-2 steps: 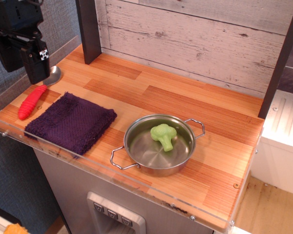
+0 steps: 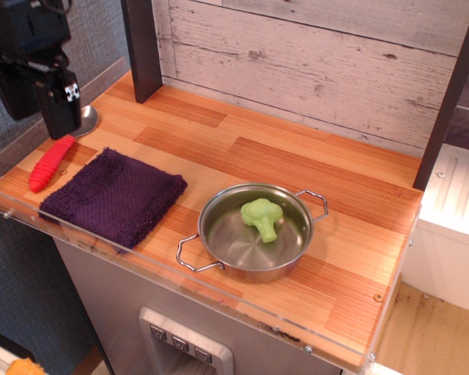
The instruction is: Place the spoon behind the pot.
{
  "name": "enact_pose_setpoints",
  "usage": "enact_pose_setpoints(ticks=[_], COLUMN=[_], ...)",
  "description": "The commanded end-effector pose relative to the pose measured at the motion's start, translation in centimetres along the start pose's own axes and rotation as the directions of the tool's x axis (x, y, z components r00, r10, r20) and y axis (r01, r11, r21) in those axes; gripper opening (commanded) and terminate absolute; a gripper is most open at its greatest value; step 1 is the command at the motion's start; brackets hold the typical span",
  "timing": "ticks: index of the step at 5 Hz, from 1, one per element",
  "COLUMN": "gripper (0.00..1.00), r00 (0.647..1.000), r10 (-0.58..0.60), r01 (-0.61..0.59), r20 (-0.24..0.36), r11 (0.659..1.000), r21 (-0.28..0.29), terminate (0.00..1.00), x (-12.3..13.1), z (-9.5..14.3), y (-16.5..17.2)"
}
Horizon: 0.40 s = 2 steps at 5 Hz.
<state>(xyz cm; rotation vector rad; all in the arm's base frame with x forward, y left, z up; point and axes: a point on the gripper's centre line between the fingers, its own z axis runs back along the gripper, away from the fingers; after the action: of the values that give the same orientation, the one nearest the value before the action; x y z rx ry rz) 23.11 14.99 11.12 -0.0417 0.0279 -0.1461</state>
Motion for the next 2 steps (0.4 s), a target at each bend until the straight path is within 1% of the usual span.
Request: enact_pose_setpoints(ticks=[1, 2], gripper=[1.00, 1.00], r00=[0.988, 0.977], r10=[0.154, 0.210], r01=[-0.155, -0.211], r20=[0.019, 0.025], r11=[0.986, 0.973], r21=[0.052, 0.090], terminate=[0.00, 0.00], x=[0.5, 0.9], z=[-0.2, -1.7], y=[5.2, 8.1])
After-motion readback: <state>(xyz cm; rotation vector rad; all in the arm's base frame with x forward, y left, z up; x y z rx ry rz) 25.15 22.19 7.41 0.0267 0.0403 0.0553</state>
